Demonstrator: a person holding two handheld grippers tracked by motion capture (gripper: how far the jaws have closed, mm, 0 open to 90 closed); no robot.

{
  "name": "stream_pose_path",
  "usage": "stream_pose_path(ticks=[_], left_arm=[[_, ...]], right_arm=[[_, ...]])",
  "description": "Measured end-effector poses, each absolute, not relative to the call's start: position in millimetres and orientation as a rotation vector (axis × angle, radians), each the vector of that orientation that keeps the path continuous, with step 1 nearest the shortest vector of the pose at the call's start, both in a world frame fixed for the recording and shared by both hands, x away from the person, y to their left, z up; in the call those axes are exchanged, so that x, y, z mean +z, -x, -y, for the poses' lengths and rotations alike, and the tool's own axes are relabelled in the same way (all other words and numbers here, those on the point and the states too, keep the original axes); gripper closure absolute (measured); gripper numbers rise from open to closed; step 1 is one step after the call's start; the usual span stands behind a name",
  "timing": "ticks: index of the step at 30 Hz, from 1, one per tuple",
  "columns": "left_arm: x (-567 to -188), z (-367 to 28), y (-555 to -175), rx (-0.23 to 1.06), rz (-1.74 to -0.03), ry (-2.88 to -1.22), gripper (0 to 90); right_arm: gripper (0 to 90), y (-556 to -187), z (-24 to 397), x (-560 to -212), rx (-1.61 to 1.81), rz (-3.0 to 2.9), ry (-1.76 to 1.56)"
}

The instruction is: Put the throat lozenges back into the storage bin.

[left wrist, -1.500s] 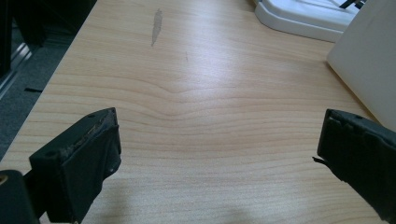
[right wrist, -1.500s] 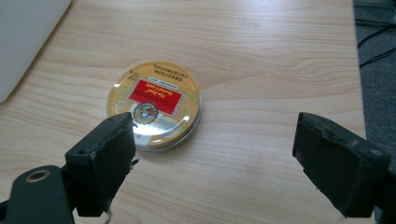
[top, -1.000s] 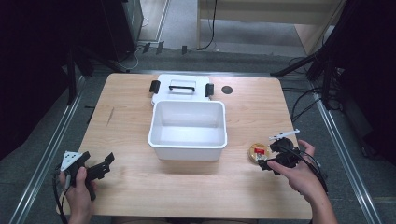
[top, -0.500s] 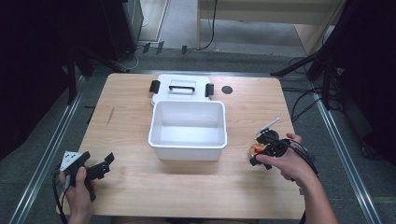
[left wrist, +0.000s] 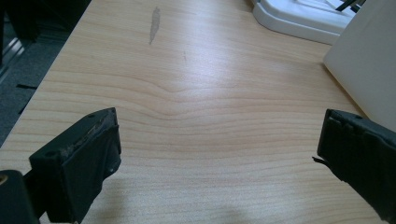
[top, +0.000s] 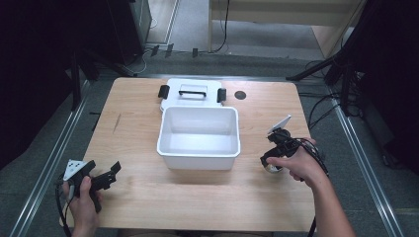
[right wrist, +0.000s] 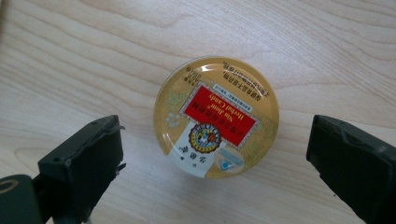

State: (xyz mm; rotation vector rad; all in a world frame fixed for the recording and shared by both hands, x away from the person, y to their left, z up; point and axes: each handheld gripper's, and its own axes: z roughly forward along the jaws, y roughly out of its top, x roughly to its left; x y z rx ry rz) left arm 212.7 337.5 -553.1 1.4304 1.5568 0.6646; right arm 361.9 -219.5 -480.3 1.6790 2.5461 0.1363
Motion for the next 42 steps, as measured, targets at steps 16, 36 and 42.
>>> stream_pose_path(ticks=[16,36,42], left_arm=[[-553.1,-337.2,-213.0,0.663,-1.557,-1.431,0.0],[-553.1,-337.4,-213.1,0.660,-1.558,-1.433,0.0],[-553.0,-337.6,-213.0,0.659,-1.559,-1.434,0.0]], right_arm=[[12.6,-370.0,215.7,-498.1,0.095,-2.555,-1.716],[20.8,-370.7,214.1,-478.3,0.167,-2.556,-1.663],[20.8,-370.6,209.1,-458.2,0.193,-2.571,-1.628]])
